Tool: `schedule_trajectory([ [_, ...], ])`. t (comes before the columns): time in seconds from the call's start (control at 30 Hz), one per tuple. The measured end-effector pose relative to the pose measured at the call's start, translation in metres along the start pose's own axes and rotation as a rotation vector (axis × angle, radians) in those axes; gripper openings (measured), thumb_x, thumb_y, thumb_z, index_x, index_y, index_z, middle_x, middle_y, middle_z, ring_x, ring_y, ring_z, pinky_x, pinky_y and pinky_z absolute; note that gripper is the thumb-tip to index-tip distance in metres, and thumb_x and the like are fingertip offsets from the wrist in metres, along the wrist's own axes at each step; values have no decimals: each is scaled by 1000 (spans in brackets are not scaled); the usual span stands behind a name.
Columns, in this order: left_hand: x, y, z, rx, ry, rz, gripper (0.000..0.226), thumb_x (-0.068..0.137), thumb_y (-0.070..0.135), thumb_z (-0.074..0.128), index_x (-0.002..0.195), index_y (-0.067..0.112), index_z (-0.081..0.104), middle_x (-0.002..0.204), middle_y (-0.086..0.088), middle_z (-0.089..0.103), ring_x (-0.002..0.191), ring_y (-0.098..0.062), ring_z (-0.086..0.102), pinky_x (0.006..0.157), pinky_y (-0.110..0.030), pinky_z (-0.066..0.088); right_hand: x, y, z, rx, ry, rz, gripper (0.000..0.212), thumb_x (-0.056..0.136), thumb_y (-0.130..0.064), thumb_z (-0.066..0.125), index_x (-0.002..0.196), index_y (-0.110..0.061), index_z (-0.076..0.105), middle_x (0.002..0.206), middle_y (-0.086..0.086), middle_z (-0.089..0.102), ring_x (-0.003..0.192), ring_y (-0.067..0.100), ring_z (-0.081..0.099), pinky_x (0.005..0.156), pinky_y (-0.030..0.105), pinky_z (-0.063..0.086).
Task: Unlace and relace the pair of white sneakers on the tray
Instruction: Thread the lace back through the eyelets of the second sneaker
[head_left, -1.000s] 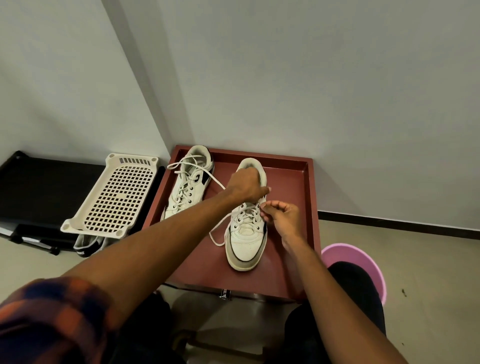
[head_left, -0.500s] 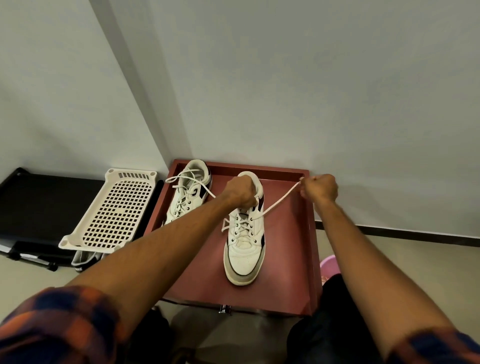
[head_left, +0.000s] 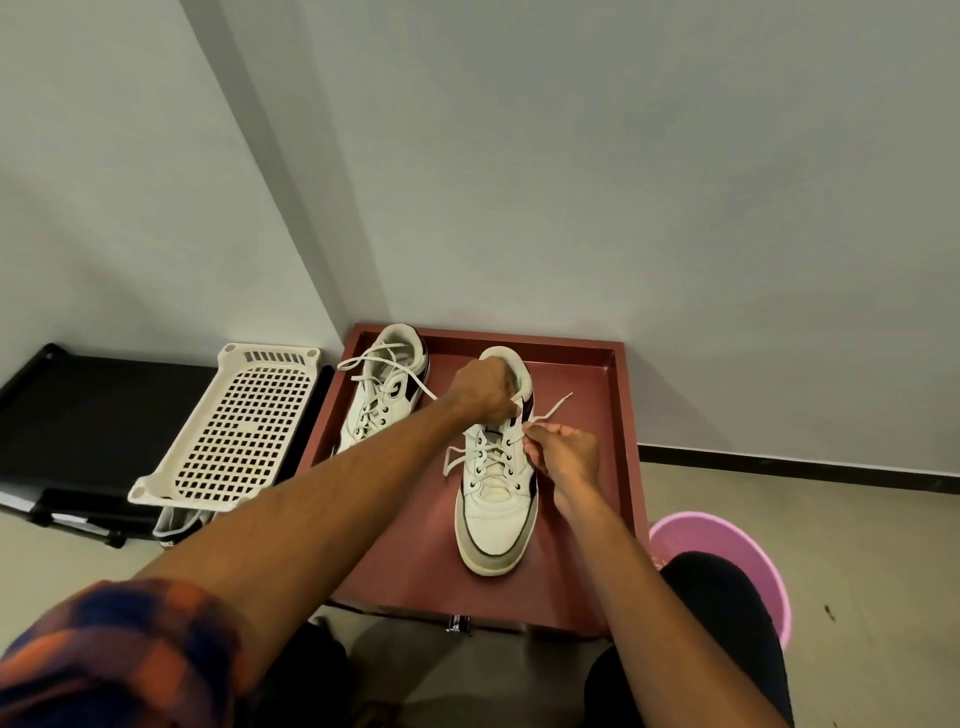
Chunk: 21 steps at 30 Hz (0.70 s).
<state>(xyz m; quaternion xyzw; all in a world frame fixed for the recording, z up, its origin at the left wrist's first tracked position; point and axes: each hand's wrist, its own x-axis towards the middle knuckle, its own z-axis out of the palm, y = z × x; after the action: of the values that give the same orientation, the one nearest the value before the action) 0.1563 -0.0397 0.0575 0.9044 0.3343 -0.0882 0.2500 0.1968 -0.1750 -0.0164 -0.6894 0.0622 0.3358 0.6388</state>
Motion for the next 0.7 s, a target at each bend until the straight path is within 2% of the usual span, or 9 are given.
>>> schedule_trajectory([
  [0.1,1,-2,-1,14,2,8,28,81,31,78,99,10,72,98,-4,73,94,-23,68,76,-29,49,2,0,-1,-28,-8,-37,2,87,2,73,88,2,74,67,10,68,47,7,56,47,16,48],
  [0.2,2,-5,1,18,0,25,25,81,30,78,95,10,72,96,-3,73,94,-23,67,76,-28,48,22,-14,-12,-110,139,-144,11,87,1,69,87,-5,78,65,5,70,46,6,59,48,19,50],
  [0.3,2,-8,0,26,3,36,21,81,28,78,93,12,71,93,-2,72,92,-22,68,75,-28,49,48,-39,-35,-245,377,-230,14,84,-20,68,83,-16,81,69,3,74,66,17,72,69,29,59],
  [0.37,3,-9,2,17,10,37,23,80,28,79,96,12,73,96,-2,74,92,-21,68,75,-28,49,63,-53,-49,-256,435,-225,14,83,-25,70,77,-18,79,63,2,73,69,20,75,80,32,61],
  [0.43,2,-10,2,17,20,36,24,80,28,79,98,13,74,97,-2,74,92,-21,68,74,-27,48,71,-59,-55,-297,417,-203,15,81,-23,76,68,-17,76,59,0,72,66,18,74,82,35,62],
  [0.53,1,-9,2,1,15,29,21,81,28,79,97,15,76,95,0,74,86,-17,66,71,-26,45,56,-52,-50,-484,324,-157,28,81,-36,82,66,-13,75,63,0,73,72,20,73,80,32,59],
  [0.7,0,-8,0,-8,17,20,17,80,28,78,94,19,77,93,2,74,85,-15,66,71,-24,44,12,-9,-24,-506,85,-62,52,83,-54,73,58,-9,73,54,2,70,59,20,72,71,31,55],
])
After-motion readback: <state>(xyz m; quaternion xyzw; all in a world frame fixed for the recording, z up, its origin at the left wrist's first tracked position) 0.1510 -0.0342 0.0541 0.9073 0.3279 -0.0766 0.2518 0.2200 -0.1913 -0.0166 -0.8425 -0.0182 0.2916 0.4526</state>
